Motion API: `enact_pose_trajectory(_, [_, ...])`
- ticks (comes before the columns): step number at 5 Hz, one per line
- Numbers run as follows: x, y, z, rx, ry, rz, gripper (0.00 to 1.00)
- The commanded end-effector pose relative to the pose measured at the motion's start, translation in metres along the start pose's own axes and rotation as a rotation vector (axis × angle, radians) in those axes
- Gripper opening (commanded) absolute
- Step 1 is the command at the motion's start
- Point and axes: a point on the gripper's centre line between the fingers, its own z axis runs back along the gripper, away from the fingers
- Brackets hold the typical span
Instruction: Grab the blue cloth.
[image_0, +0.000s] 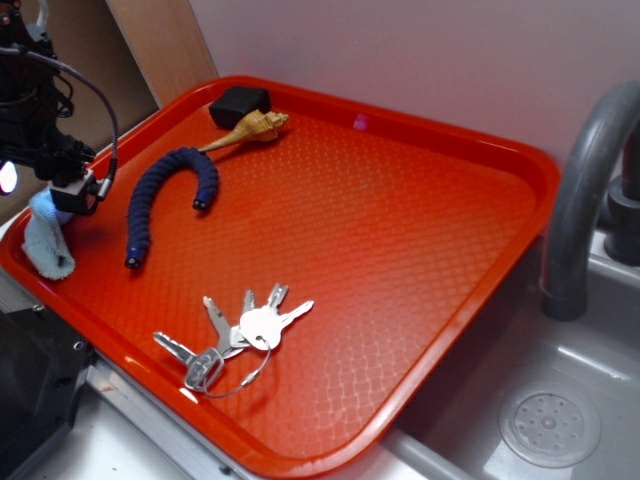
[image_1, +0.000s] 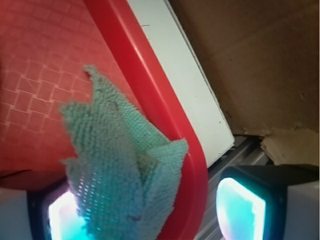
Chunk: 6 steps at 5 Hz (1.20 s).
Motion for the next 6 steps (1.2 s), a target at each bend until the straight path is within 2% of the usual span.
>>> enact_pose_trajectory(1, [-0.001, 0.014, 0.004, 0.004, -0.011, 0.019, 1.0])
enact_pose_trajectory(2, [-0.016, 0.002, -0.027, 0.014, 0.018, 0.014, 1.0])
enact_pose_trajectory(3, [-0.026, -0.002, -0.047, 0.033, 0.013, 0.002, 0.0])
enact_pose_trajectory(5, [-0.025, -0.006, -0.038, 0.015, -0.042, -0.064, 0.0])
enact_pose_trajectory(6, [-0.027, -0.002, -0.015, -0.009, -0.056, -0.027, 0.0])
